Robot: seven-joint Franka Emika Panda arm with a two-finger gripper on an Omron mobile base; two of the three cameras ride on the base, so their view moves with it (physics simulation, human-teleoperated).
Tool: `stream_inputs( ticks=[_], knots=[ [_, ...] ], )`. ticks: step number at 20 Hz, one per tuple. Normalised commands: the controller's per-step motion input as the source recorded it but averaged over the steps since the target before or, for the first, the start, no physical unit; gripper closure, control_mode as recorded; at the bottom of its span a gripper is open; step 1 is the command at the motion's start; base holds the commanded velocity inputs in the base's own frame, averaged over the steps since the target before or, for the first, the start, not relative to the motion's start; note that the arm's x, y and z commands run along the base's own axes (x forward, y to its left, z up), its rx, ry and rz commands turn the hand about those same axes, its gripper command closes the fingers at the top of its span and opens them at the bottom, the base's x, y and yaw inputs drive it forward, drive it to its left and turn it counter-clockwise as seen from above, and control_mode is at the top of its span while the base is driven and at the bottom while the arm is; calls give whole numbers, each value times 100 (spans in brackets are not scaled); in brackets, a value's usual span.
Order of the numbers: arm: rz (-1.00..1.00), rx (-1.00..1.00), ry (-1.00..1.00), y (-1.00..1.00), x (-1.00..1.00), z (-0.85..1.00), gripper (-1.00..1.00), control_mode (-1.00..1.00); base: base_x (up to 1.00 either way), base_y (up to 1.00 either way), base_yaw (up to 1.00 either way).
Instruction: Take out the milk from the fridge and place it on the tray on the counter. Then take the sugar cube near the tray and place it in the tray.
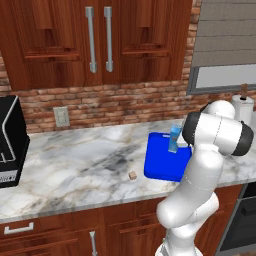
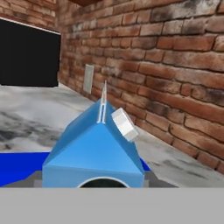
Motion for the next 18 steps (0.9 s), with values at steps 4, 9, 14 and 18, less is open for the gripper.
stream_inputs(
  ticks=[4, 9, 14, 18],
  knots=[
    [1, 0, -13, 0, 0, -24, 100, -100, 0, 0, 0],
    [0, 0, -15, 0, 0, -35, 100, -100, 0, 0, 0],
    [0, 0, -8, 9, 0, -37, 100, -100, 0, 0, 0],
    [0, 0, -3, 24, 0, -21, -100, -100, 0, 0, 0]
  ],
)
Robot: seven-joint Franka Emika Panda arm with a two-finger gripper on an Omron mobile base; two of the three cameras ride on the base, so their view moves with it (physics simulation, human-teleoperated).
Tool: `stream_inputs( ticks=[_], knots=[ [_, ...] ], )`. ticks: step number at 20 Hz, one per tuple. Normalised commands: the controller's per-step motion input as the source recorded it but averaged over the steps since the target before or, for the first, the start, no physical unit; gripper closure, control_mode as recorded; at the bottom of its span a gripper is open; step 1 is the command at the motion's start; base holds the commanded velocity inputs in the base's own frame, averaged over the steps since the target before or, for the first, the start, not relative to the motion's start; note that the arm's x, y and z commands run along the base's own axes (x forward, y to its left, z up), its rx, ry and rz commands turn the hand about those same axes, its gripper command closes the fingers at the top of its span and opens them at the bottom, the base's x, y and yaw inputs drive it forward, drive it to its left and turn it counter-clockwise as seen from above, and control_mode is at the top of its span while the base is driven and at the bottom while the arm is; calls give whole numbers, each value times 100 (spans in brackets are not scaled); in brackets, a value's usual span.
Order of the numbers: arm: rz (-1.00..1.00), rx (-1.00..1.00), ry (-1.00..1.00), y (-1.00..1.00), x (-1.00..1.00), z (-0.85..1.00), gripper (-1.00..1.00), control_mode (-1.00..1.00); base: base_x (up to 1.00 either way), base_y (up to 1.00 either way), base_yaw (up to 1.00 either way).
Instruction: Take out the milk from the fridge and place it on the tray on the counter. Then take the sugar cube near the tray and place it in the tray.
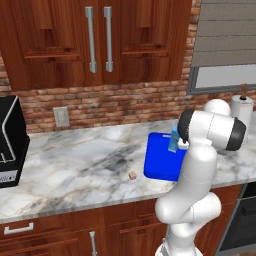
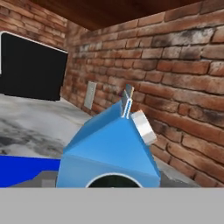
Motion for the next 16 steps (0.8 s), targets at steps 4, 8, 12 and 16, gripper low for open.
stream_inputs(
  ticks=[4, 8, 12, 16],
  knots=[
    [0, 0, 0, 0, 0, 0, -100, -100, 0, 0, 0],
    [0, 0, 0, 0, -3, 1, -100, -100, 0, 0, 0],
    [0, 0, -2, 0, -8, 10, -100, -100, 0, 0, 0],
    [0, 0, -1, 0, -3, 21, -100, -100, 0, 0, 0]
  ],
)
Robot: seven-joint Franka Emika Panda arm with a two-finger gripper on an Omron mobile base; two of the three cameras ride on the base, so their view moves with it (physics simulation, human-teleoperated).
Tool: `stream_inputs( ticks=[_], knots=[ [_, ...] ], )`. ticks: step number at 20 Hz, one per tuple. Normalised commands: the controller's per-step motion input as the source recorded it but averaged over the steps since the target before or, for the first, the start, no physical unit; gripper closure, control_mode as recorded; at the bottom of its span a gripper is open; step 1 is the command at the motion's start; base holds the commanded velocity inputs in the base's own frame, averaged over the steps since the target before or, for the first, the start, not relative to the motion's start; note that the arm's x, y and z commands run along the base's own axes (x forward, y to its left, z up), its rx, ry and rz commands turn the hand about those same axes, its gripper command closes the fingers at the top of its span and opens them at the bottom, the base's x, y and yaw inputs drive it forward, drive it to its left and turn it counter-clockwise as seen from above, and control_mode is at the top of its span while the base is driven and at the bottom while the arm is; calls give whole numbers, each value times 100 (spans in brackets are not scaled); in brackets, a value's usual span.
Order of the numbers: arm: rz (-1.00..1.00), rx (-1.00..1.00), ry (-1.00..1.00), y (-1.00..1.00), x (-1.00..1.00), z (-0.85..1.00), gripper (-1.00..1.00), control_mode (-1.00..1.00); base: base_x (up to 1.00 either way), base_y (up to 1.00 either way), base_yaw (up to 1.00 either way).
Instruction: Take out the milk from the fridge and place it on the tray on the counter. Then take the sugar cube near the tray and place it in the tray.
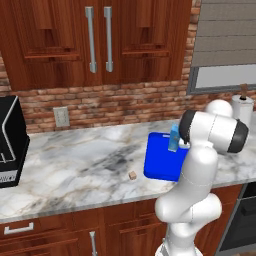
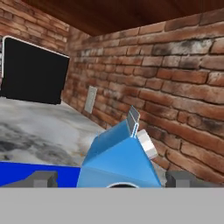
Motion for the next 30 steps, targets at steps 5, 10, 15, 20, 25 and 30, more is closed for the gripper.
stream_inputs(
  ticks=[5, 10, 15, 20, 25, 30],
  knots=[
    [0, 0, 0, 0, -4, 48, -100, -100, 0, 0, 0],
    [0, 0, -5, 0, -23, 52, -100, -100, 0, 0, 0],
    [0, 0, -13, 0, -43, 58, -100, -100, 0, 0, 0],
    [0, -7, -12, 14, -62, 53, -100, -100, 0, 0, 0],
    [0, -26, -6, 57, -89, 25, -100, -100, 0, 0, 0],
    [0, -27, -1, 56, -79, 31, -100, -100, 0, 0, 0]
  ],
)
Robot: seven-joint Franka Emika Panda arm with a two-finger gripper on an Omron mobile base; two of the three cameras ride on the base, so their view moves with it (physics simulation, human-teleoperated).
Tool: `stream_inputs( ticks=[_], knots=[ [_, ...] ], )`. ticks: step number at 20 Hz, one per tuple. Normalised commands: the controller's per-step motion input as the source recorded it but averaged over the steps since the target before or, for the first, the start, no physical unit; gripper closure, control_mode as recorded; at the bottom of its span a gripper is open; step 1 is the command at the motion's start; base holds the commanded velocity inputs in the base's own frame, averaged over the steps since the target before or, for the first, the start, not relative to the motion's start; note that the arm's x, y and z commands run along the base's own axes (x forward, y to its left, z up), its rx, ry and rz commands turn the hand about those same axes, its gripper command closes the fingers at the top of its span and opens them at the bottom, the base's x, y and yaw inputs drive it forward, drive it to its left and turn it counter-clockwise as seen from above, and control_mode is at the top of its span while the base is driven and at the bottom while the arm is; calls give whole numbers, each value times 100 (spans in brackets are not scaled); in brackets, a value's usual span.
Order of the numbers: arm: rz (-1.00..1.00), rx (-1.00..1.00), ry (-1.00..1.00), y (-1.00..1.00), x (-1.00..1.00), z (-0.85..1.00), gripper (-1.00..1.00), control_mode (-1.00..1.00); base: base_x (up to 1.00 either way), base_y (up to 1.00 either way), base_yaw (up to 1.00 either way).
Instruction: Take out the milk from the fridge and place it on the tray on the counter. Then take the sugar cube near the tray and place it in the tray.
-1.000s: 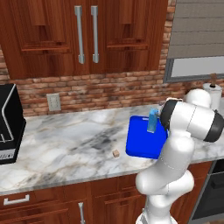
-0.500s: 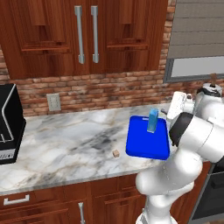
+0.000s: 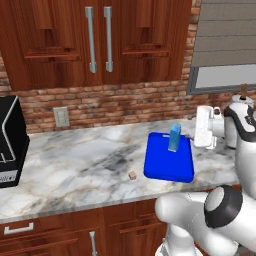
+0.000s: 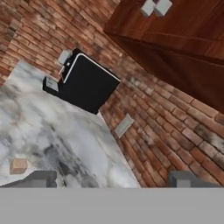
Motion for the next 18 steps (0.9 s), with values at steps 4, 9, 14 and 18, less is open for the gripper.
stream_inputs(
  ticks=[4, 9, 14, 18],
  knots=[
    [0, -33, -2, 68, -63, 40, -100, -100, 0, 0, 0],
    [0, -36, -8, 71, -72, 14, -100, -100, 0, 0, 0],
    [0, -38, -3, 78, -59, 0, -100, -100, 0, 0, 0],
    [-8, -41, 0, 72, -11, 0, -100, -100, 0, 0, 0]
  ],
)
